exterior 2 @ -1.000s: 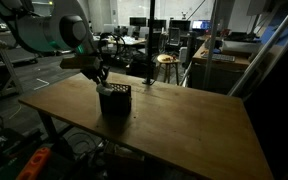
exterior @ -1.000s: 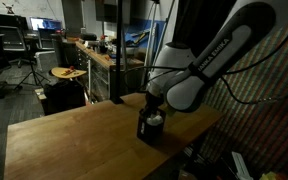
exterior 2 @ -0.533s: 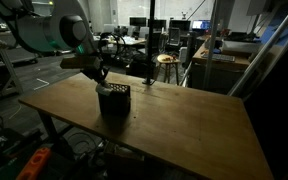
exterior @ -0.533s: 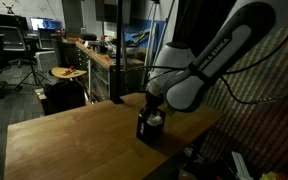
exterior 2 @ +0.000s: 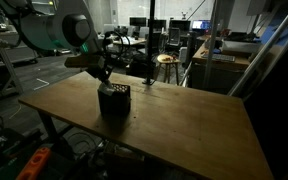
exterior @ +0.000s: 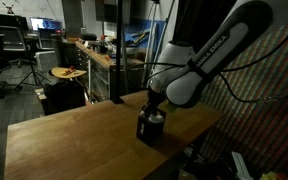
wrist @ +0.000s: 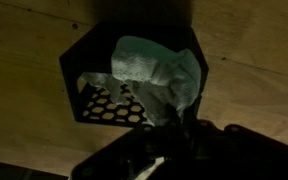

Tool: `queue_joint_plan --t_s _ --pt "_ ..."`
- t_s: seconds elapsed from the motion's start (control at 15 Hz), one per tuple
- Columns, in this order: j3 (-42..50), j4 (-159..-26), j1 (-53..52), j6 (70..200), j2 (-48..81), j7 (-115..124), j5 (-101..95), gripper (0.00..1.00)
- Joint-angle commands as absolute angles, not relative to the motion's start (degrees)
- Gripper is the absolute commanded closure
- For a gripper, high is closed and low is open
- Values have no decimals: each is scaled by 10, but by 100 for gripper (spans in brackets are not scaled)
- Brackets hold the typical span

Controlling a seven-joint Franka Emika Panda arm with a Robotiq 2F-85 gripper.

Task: Pick up the white towel and push it down into the black basket

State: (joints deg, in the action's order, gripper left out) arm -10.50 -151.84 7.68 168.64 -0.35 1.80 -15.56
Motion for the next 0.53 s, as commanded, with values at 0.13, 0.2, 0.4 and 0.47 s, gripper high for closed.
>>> queue_joint_plan --t_s 0.13,0.2,0.4,0.47 --pt "-92 -1505 88 1674 -10 -1 -153 92" --pt "-90 -1504 89 1676 -6 -2 -152 92" --pt "-56 -1505 55 1677 5 -12 -146 92" --pt "-84 -1504 83 1680 10 -7 -155 92"
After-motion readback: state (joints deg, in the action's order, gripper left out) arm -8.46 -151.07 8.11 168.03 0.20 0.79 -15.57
